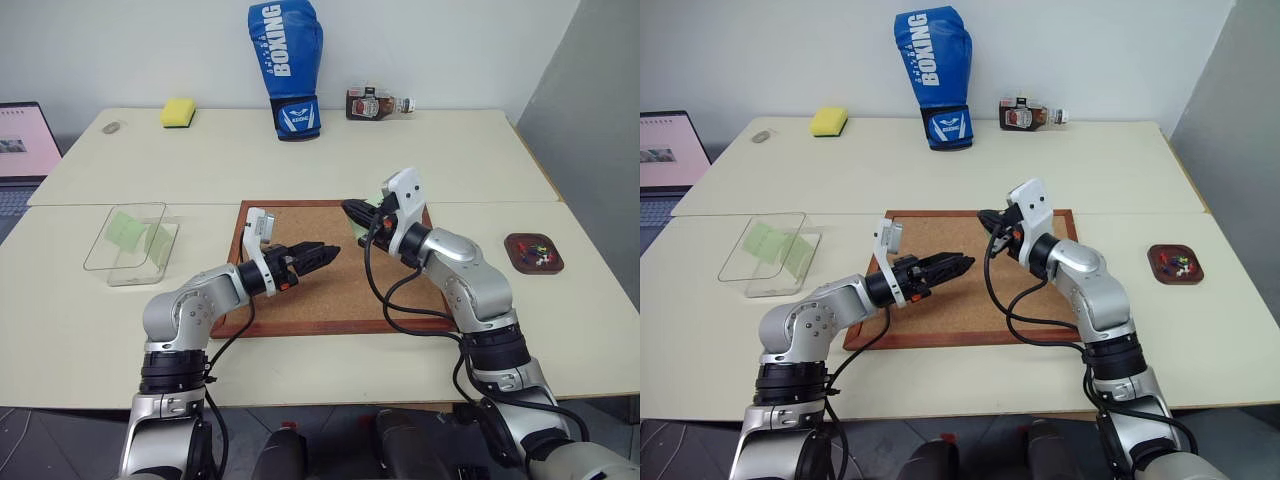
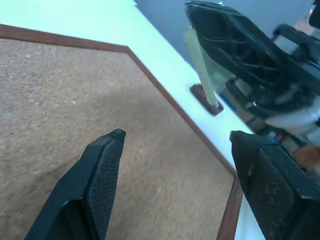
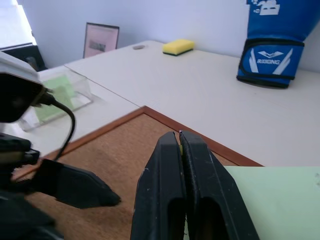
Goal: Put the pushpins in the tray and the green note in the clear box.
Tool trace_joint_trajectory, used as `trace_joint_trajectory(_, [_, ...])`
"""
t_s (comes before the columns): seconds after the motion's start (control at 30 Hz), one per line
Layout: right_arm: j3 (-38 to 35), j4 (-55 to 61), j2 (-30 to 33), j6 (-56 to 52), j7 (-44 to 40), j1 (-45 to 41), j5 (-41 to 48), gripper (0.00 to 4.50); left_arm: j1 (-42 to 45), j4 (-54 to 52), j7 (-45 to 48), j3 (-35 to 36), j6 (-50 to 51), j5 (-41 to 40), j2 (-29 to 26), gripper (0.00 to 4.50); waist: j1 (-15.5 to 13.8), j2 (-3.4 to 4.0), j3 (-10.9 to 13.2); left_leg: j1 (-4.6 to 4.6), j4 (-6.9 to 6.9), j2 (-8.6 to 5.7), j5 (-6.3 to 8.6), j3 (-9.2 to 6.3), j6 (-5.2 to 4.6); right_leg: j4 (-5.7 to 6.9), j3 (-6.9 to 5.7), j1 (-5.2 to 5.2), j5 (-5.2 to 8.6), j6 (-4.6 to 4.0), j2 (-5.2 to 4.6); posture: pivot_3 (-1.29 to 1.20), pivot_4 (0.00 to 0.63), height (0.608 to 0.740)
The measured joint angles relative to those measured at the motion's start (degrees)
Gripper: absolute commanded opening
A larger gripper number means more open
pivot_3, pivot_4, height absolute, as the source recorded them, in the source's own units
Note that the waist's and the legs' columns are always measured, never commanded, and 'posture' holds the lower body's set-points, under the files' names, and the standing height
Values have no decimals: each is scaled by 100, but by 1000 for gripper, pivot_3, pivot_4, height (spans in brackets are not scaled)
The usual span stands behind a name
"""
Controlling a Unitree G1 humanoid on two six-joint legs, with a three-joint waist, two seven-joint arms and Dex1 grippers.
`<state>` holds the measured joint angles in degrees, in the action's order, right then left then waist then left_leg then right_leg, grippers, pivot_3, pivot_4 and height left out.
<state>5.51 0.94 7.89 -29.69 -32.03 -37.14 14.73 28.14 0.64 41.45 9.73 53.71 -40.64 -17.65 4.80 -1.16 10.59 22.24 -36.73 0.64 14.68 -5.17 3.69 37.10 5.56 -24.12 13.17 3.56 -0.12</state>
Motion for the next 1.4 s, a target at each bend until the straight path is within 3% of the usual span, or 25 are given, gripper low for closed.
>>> trace_joint_trajectory(0.3, [99,497,-134,-396,117,128,229,0,110,-1,-289,78,121,-317,336,3570,-1,0,0,1,-2,-2,0,0,0,-1,0,1,0,1,-1,0,150,740])
trace_joint_trajectory(1.27, [369,1045,-246,-759,239,300,447,0,329,379,-345,-51,-111,-348,441,3570,-1,0,0,2,-4,-3,0,0,1,-2,1,1,0,1,0,0,150,740])
trace_joint_trajectory(1.4, [384,1058,-240,-715,303,373,437,0,329,379,-323,-62,-111,-350,442,2828,-1,0,0,2,-4,-3,0,0,1,-2,0,1,0,1,0,0,150,740])
